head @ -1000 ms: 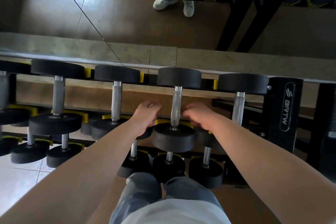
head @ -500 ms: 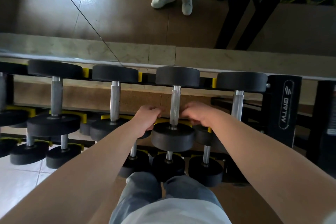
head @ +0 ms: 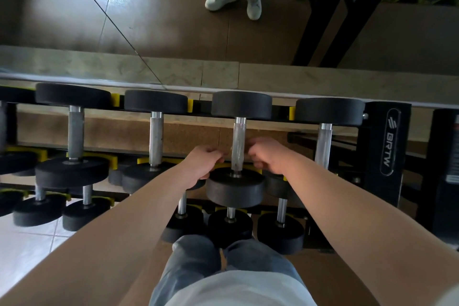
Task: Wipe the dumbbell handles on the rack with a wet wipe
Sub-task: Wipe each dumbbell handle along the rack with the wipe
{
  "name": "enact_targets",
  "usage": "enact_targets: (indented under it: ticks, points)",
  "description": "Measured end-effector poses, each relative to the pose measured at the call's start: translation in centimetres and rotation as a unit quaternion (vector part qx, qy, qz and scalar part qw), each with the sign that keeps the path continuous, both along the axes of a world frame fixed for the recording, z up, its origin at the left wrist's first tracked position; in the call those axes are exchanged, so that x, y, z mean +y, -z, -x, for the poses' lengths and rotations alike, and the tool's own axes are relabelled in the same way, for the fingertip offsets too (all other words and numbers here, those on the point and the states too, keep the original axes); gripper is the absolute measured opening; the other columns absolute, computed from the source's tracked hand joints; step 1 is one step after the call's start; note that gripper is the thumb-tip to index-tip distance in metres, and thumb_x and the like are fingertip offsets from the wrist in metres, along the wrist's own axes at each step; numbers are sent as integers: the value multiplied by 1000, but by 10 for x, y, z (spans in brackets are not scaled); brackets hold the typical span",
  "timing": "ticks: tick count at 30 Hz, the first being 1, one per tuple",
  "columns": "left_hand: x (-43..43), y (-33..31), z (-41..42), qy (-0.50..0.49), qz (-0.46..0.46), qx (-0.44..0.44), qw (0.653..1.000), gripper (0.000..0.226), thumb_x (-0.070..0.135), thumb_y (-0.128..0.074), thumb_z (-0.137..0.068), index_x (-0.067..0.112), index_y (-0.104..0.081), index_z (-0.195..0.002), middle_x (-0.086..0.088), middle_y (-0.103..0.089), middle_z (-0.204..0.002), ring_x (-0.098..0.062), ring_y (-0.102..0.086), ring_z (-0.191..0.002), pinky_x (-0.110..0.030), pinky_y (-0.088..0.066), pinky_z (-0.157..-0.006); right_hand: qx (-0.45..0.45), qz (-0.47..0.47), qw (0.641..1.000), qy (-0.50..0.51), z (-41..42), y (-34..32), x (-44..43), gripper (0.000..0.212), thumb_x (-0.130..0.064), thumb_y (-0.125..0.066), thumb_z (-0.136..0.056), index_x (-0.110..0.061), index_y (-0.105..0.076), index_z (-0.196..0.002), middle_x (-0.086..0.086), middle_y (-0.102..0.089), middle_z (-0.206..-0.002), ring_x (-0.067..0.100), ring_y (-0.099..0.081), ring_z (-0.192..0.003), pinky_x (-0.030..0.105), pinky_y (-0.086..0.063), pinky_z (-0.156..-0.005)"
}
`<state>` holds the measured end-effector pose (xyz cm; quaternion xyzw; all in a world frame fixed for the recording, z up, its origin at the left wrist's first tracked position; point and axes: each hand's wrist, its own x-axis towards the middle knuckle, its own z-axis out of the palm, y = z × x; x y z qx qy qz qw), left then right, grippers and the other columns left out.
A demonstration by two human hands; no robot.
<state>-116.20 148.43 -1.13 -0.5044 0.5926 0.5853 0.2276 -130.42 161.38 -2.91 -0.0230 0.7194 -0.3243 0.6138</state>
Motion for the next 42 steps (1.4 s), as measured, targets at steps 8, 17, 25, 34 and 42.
enact_targets:
  ticks: [8,17,25,34,42]
  points:
    - [3,2,0,-37,6,-13,999,17,29,-53,-104,28,-70,-107,-6,-67,-103,-25,-61,-95,-41,-54,-94,142,42,989,2,-7,-3,16,22,-22,-62,-101,-20,-69,-122,-9,-67,-112,10,-61,-79,26,-50,-71]
    - [7,-4,0,-18,44,6,999,20,26,-50,-105,28,-70,-106,-1,-65,-89,-18,-61,-81,-34,-54,-77,193,61,973,111,-13,-10,5,16,-28,-70,-96,-24,-73,-112,-13,-68,-101,4,-61,-94,23,-45,-81]
    - [10,-11,-1,-12,53,14,998,23,27,-50,-105,27,-69,-118,-15,-67,-108,-21,-58,-75,-32,-47,-70,264,50,963,-21,-30,-15,13,16,-33,-66,-98,-19,-71,-104,-7,-69,-96,4,-65,-84,16,-44,-66]
    - [12,-19,-2,-27,44,35,998,19,30,-55,-104,26,-68,-117,-3,-57,-86,-14,-45,-62,-25,-39,-52,344,93,934,-12,-28,-22,-1,12,-27,-66,-99,-21,-69,-109,-7,-68,-101,4,-64,-89,24,-54,-80]
    - [14,-31,-6,2,45,72,996,26,28,-54,-104,24,-66,-127,-10,-68,-101,-23,-64,-75,-32,-54,-63,349,48,907,-231,-42,-22,20,17,-29,-65,-99,-23,-73,-113,-5,-72,-114,9,-67,-98,30,-56,-89]
